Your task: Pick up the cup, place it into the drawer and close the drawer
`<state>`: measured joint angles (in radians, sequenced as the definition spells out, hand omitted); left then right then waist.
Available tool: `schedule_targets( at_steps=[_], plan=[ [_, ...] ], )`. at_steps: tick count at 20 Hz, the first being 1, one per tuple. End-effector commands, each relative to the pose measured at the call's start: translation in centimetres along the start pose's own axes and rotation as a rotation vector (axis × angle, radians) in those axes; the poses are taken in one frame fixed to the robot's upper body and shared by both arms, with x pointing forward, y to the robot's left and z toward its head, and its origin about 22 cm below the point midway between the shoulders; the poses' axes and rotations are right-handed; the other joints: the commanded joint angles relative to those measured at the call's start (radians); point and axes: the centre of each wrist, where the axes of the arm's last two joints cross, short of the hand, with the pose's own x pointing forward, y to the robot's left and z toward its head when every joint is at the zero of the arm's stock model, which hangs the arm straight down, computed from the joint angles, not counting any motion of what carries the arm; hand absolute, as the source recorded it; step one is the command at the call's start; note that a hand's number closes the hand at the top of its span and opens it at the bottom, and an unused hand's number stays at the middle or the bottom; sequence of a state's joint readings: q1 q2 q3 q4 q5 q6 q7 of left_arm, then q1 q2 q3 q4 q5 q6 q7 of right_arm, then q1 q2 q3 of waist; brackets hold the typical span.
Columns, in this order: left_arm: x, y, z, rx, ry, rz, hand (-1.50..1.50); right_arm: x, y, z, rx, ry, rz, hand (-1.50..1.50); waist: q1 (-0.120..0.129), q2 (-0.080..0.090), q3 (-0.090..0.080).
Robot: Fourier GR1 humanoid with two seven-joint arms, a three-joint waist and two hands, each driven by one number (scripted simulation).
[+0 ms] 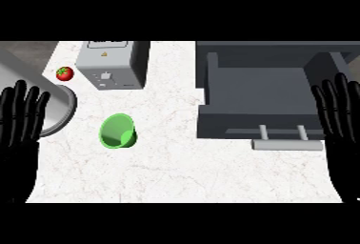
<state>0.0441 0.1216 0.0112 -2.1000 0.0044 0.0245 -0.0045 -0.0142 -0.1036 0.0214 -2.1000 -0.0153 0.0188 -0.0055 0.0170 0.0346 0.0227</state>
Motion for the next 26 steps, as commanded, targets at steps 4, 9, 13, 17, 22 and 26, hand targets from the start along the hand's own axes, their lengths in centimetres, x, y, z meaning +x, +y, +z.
schedule_targets(
  at_steps=[4,9,13,17,22,26],
  plan=[
    [-0.2,-2.0,-2.6,0.020,-0.024,0.000,-1.50,-0.8,0.7,-0.1,0.010,0.042,-0.004,-1.50,-0.020,-0.035,-0.023],
    [-2.5,-5.2,-1.8,0.062,0.066,0.230,-1.50,-0.2,1.9,-1.0,0.059,0.109,-0.108,-1.50,-0.019,-0.034,-0.024],
    [-2.1,-6.8,-3.3,0.063,0.068,0.210,-1.50,-0.9,1.7,0.1,0.064,0.115,-0.125,-1.50,-0.020,-0.035,-0.023],
    [-3.0,-6.1,-3.3,0.050,0.076,0.215,-1.50,-2.0,0.4,-0.5,0.046,0.118,-0.116,-1.50,-0.018,-0.035,-0.023],
    [-4.2,-8.2,-3.7,0.064,0.072,0.205,-1.50,-0.1,0.7,-0.8,0.040,0.078,-0.121,-1.50,-0.019,-0.035,-0.023],
    [-3.1,-9.3,-2.7,0.077,0.099,0.213,-1.50,-0.9,-1.2,-1.5,0.034,0.120,-0.125,-1.50,-0.018,-0.035,-0.023]
  ],
)
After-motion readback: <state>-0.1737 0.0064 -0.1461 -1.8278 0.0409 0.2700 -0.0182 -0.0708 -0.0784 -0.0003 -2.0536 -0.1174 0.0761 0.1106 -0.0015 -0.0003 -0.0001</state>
